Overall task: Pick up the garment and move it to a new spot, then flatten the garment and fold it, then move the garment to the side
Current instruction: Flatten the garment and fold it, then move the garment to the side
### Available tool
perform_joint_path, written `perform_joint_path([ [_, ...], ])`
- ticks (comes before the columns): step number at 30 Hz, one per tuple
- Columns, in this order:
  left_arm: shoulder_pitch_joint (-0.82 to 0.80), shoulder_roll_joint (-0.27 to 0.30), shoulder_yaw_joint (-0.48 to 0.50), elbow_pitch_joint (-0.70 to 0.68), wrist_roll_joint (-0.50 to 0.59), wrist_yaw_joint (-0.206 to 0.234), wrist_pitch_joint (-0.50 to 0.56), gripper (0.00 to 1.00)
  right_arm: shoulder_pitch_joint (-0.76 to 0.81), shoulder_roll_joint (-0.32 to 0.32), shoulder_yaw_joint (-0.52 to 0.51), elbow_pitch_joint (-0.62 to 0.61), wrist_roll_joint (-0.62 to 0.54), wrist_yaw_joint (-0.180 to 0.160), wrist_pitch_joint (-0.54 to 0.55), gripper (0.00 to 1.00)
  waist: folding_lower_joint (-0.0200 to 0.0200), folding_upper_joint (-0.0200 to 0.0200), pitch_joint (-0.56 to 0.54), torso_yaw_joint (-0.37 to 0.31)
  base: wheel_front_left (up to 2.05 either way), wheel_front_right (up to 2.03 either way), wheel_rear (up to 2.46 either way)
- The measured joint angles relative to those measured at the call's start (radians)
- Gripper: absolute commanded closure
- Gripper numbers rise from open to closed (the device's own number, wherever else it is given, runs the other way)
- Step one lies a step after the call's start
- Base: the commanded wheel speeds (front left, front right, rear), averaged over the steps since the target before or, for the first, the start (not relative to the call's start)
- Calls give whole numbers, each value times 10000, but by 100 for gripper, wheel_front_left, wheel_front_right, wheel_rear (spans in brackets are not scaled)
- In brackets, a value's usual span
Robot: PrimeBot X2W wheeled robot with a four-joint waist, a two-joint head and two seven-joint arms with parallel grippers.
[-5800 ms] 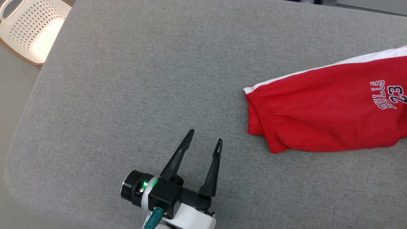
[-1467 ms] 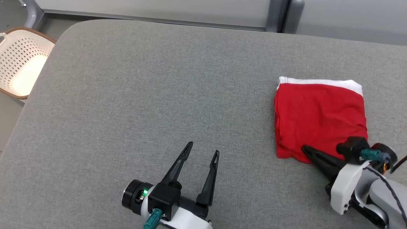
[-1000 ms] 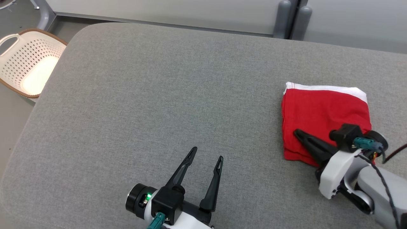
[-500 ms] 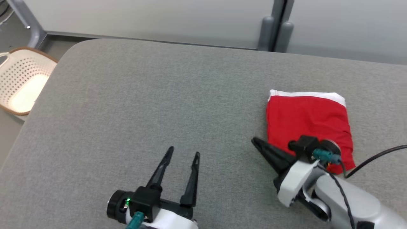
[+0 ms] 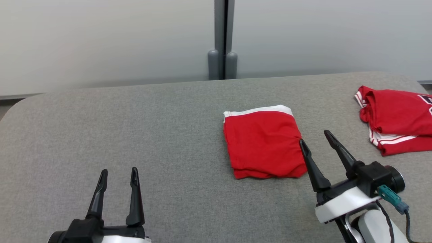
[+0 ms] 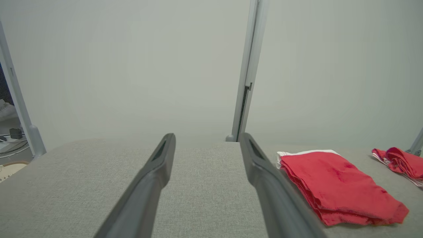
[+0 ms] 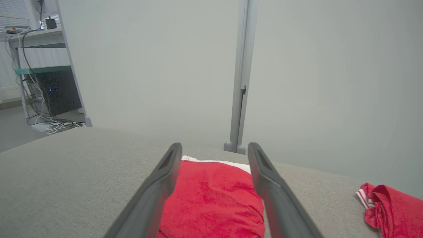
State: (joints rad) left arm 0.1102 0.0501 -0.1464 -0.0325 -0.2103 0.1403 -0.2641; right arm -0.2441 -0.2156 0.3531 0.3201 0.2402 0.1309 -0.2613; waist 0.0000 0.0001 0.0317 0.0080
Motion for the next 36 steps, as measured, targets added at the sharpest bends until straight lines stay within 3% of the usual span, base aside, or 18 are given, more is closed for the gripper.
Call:
perform_joint_path([
  [10, 683, -8, 790, -217, 324, -430, 0, 0, 1754, 723, -1415, -345, -610, 0, -17, 0, 0, 0, -651, -652, 0, 0, 0],
  [36, 1108, -10, 359, 153, 949, -330, 0, 0, 2184, 905, -1289, 71, -562, 0, -17, 0, 0, 0, -799, -558, 0, 0, 0],
])
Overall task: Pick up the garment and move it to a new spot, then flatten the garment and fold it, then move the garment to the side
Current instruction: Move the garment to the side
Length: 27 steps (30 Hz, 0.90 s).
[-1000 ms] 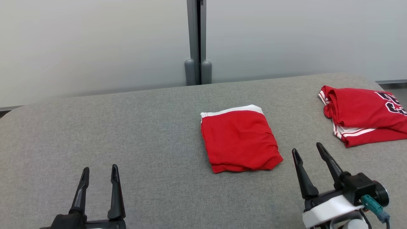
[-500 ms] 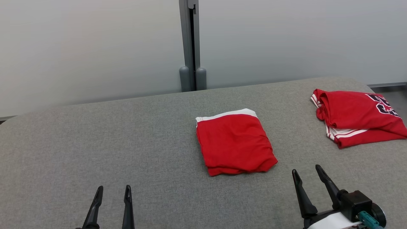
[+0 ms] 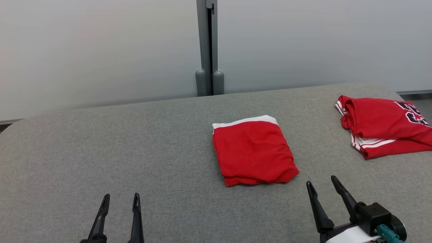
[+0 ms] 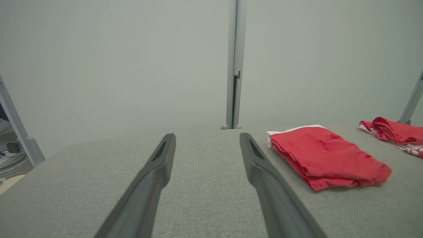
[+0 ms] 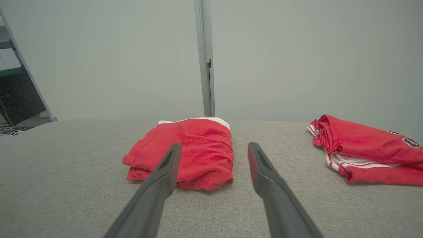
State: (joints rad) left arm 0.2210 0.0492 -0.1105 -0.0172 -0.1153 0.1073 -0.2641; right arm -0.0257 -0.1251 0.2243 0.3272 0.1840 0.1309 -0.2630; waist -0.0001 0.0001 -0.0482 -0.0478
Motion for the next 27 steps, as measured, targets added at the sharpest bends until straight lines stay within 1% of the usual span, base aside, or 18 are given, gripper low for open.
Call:
perform_joint_path([
  [6, -28, 0, -29, 63, 0, 10, 0, 0, -6, -36, 56, 33, 36, 0, 0, 0, 1, 0, 79, 56, 0, 0, 0],
  [10, -80, 2, -125, 100, 2, 6, 0, 0, -130, -196, 368, 247, 232, 0, 0, 0, 0, 0, 196, 133, 0, 0, 0],
  [16, -271, 0, -316, 117, 13, -10, 0, 0, -1356, -568, 777, 826, 959, 0, 0, 0, 0, 0, 549, 254, 0, 0, 0],
  [18, -397, 2, -428, 119, 31, -25, 0, 0, -1992, -811, 1160, 1352, 1496, 0, -4, 0, 0, 0, 746, 303, 0, 0, 0],
  [20, -622, 0, -562, 127, 77, -69, 0, 0, -2767, -1041, 1762, 1985, 2343, -2, 38, 0, 1, 0, 992, 366, 0, 0, 0],
  [23, -914, -4, -767, 169, 98, -100, 0, 0, -3885, -1526, 2694, 2543, 3856, 0, 796, 0, 0, 0, 1373, 495, 0, 0, 0],
  [27, -1335, -4, -1055, 222, 98, -107, 0, 0, -5074, -2470, 3549, 2803, 5800, 0, 2100, 0, 0, 0, 1863, 748, 0, 0, 0],
])
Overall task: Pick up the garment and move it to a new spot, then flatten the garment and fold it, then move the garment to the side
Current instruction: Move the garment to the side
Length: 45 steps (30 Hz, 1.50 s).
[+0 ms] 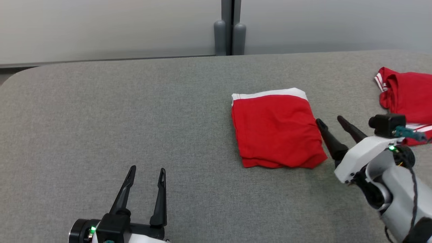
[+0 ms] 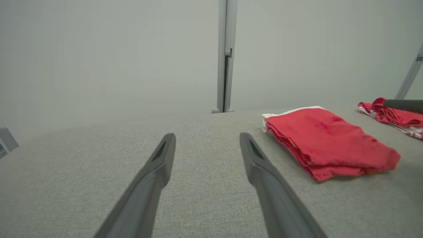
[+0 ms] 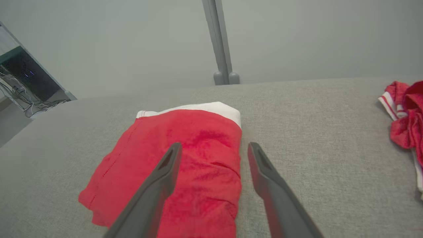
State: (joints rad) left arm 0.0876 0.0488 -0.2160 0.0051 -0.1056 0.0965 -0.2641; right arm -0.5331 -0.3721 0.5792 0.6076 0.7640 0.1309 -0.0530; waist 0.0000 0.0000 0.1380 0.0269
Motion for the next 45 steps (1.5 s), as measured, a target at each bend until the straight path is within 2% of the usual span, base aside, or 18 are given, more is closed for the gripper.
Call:
perform_joint_path([
  [4, -217, 2, -247, 46, -52, 58, 0, 0, -633, -855, 389, 234, 1810, 0, 1499, 0, 0, 0, 418, 298, 0, 0, 0],
  [9, -486, 2, -508, 77, -123, 140, 0, 0, -1043, -1526, 581, 270, 3538, -2, 2999, 0, 0, 0, 923, 625, 0, 0, 0],
  [15, -816, 4, -681, 104, -182, 203, 0, 0, -1332, -1906, 882, 311, 4332, 0, 3319, 0, 1, 0, 1450, 936, 0, 0, 0],
  [19, -964, 4, -759, 119, -184, 251, 0, 0, -1474, -1906, 1160, 485, 4729, 0, 3545, 0, 1, 0, 1663, 1068, 0, 0, 0],
  [20, -969, 4, -771, 123, -184, 263, 0, 0, -1516, -1912, 1206, 495, 4859, 0, 3620, 31, 0, 0, 1694, 1085, 0, 0, 0],
  [23, -1011, 4, -777, 140, -178, 276, 0, 0, -1634, -1944, 1452, 420, 5043, 0, 3695, 100, 0, 0, 1750, 1082, 0, 0, 0],
  [31, -1120, 2, -738, 157, -144, 280, 0, 0, -1801, -2387, 2144, -257, 4964, 0, 2972, 100, 0, 0, 1747, 865, 0, 0, 0],
  [39, -1199, 2, -673, 75, -86, 280, 0, 0, -2566, -3914, 2765, -667, 4320, 0, 1829, 100, 0, 0, 1869, 365, 0, 0, 0],
  [45, -1494, 2, -667, 40, -21, 230, 0, 0, -3168, -5102, 3032, -529, 4008, 0, 1452, 100, 0, 0, 2247, 95, 0, 0, 0],
])
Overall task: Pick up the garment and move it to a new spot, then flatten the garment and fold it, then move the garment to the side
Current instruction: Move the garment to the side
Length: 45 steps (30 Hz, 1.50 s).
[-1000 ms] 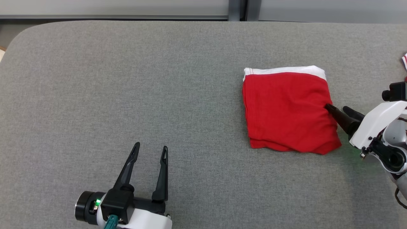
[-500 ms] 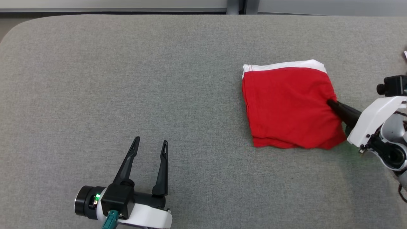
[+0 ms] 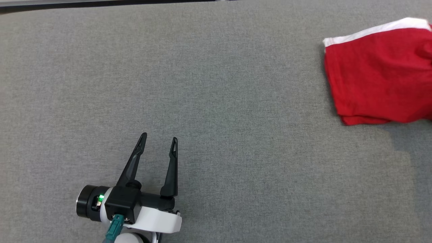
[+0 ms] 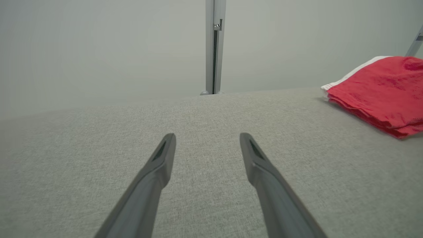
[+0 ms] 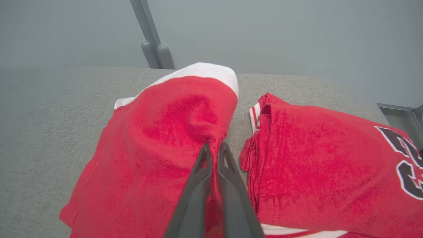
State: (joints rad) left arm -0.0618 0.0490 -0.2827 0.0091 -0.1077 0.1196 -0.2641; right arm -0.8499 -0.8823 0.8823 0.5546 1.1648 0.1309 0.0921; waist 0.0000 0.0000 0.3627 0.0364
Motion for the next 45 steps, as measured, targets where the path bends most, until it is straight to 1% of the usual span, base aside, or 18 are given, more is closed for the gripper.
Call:
perform_joint_path([
  [4, -99, -2, 79, 19, 146, -117, 0, 0, -386, -604, 73, 86, -232, 0, -234, 100, 0, 0, 289, -165, 0, 0, 0],
  [9, -333, 0, 182, 40, 301, -247, 0, 0, -798, -1162, 174, 213, -433, 0, -485, 100, 0, 0, 633, -333, 0, 0, 0],
  [12, -426, 0, 199, 31, 399, -307, 0, 0, -998, -1521, 299, 251, -550, 0, -500, 100, 0, 0, 820, -386, 0, 0, 0],
  [15, -521, -2, 196, -4, 483, -355, 0, 0, -1197, -1958, 481, 360, -922, 0, -491, 100, 0, 0, 988, -407, 0, 0, 0],
  [19, -656, 0, 238, -38, 621, -458, 0, 0, -1504, -2347, 608, 606, -1202, 2, -481, 100, 0, 0, 1262, -426, 0, 0, 0],
  [21, -683, -2, 255, -48, 656, -489, 0, 0, -1610, -2429, 617, 779, -1354, 2, -533, 100, 0, 0, 1360, -427, 0, 0, 0],
  [26, -729, 0, 301, -81, 723, -568, 0, 0, -1822, -2550, 798, 1360, -2144, 2, -556, 100, 0, 0, 1545, -419, 0, 0, 0],
  [35, -895, 2, 293, -94, 754, -571, 0, 0, -2368, -2127, 625, 2823, -3204, 2, -853, 100, 0, 0, 1737, -430, 0, 0, 0],
  [37, -925, 0, 263, -86, 752, -571, 0, 0, -2447, -1948, 506, 3312, -3475, 4, -988, 92, 0, 0, 1755, -414, 0, 0, 0],
  [39, -959, 0, 230, -65, 742, -571, 0, 0, -2667, -1743, 278, 4000, -3875, 10, -1327, 0, 0, 0, 1752, -391, 0, 0, 0],
  [41, -975, 0, 198, -35, 717, -571, 0, 0, -2824, -1496, 176, 4623, -4334, 10, -1492, 0, 0, 0, 1706, -368, 0, 0, 0],
  [45, -976, -2, 176, -2, 700, -545, 0, 0, -2870, -683, 79, 5705, -5026, 10, -1645, 0, 0, 0, 1510, -335, 0, 0, 0],
])
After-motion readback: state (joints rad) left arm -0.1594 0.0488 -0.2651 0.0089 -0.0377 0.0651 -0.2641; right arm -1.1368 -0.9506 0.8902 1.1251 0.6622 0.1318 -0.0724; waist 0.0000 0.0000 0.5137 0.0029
